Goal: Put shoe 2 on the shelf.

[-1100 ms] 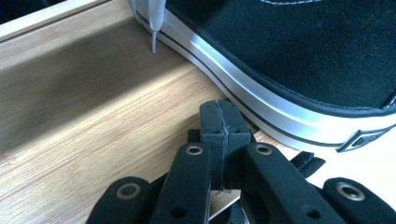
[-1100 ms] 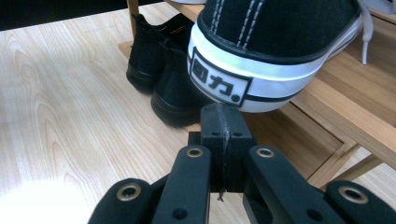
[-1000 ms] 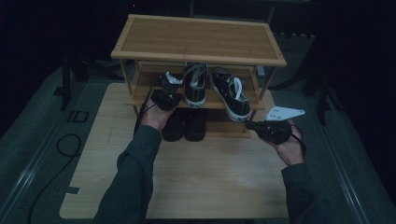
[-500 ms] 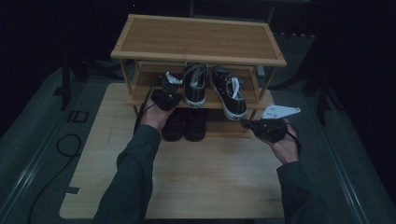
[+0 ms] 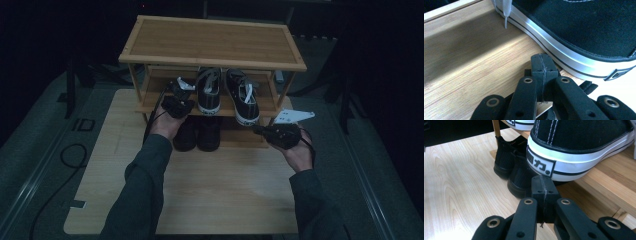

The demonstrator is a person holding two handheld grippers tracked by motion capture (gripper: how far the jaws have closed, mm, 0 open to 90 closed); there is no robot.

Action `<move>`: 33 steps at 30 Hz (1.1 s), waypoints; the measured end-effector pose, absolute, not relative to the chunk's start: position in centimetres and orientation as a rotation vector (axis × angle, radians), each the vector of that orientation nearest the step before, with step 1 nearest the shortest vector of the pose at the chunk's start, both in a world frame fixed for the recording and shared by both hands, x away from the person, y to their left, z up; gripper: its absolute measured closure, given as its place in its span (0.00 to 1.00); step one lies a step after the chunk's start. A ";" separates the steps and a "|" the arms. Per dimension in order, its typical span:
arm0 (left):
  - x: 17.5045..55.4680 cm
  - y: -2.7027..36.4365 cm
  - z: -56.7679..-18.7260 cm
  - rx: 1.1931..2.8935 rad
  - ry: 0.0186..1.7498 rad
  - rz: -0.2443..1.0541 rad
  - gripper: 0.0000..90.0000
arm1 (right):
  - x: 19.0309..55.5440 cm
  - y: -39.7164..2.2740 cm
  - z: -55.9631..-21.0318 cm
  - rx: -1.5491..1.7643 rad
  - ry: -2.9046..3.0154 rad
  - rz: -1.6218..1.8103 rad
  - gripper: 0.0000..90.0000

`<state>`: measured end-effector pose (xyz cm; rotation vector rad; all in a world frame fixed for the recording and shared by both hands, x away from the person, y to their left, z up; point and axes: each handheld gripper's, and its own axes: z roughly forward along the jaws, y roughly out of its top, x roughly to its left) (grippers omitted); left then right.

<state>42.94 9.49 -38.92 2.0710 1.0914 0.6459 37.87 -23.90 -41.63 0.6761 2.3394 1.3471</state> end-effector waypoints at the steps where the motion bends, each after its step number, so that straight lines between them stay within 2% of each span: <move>1: 42.9 9.5 -38.9 2.071 1.091 0.646 1.00 | 37.9 -23.9 -41.6 0.676 2.339 1.347 1.00; 33: 42.9 9.4 -38.9 2.067 1.094 0.651 1.00 | 38.9 -22.3 -41.2 0.697 2.301 1.377 1.00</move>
